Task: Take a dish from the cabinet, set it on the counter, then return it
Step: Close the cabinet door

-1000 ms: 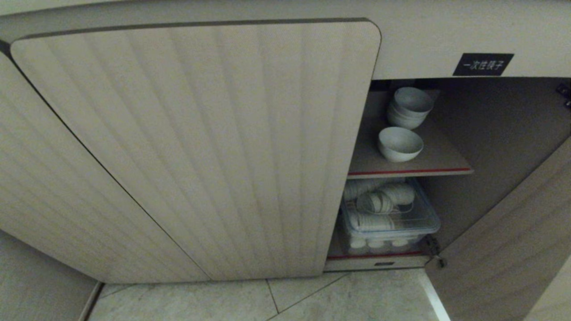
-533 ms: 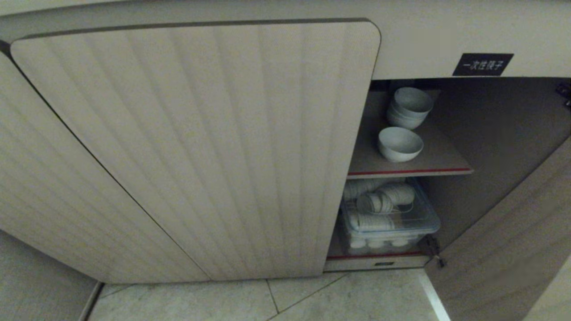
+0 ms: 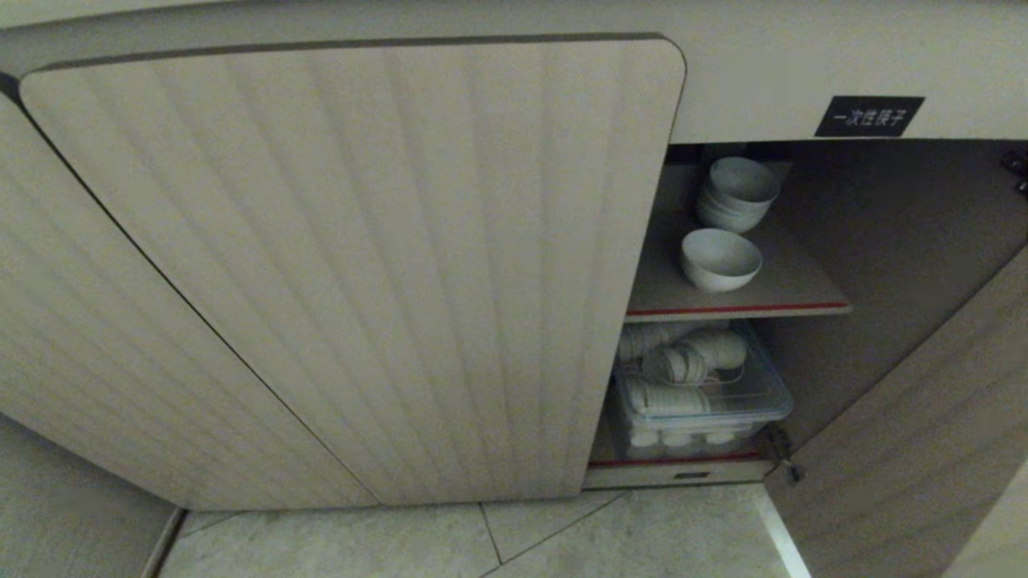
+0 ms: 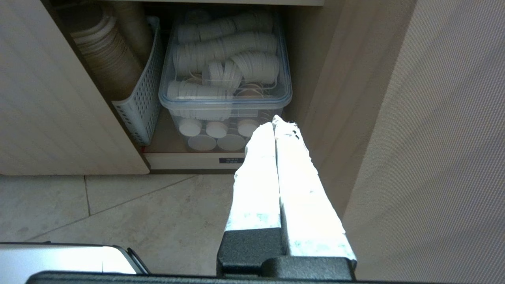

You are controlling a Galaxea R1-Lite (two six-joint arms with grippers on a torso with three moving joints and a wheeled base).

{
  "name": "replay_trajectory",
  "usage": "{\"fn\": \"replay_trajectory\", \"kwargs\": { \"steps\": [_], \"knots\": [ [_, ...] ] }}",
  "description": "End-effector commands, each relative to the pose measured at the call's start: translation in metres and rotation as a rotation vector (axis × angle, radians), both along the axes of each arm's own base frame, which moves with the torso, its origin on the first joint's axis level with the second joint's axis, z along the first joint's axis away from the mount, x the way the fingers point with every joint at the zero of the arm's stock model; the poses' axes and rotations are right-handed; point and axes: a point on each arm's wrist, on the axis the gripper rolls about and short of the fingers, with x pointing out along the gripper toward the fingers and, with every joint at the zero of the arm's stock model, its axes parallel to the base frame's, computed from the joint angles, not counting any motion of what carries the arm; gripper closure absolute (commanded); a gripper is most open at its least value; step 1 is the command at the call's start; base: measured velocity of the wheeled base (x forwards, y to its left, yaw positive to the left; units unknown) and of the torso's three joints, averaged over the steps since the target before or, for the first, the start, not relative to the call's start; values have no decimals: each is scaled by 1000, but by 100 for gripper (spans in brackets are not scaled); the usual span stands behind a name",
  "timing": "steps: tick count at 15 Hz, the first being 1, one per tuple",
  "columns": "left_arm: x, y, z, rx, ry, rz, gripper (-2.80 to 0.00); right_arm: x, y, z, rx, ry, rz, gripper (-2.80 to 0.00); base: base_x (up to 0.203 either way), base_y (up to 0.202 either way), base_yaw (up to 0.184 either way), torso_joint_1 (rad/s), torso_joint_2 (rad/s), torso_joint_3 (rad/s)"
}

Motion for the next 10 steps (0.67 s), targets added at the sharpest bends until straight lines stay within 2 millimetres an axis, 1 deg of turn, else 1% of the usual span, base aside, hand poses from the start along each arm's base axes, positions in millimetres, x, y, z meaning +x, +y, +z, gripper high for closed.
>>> {"fn": "replay_trajectory", "kwargs": {
  "steps": [1,10],
  "knots": [
    [0,0,0,1,0,0,0,0,0,0,-1,-4,-1,0,0,0,0,0,0,0],
    [0,0,0,1,0,0,0,0,0,0,-8,0,-1,0,0,0,0,0,0,0]
  ]
}}
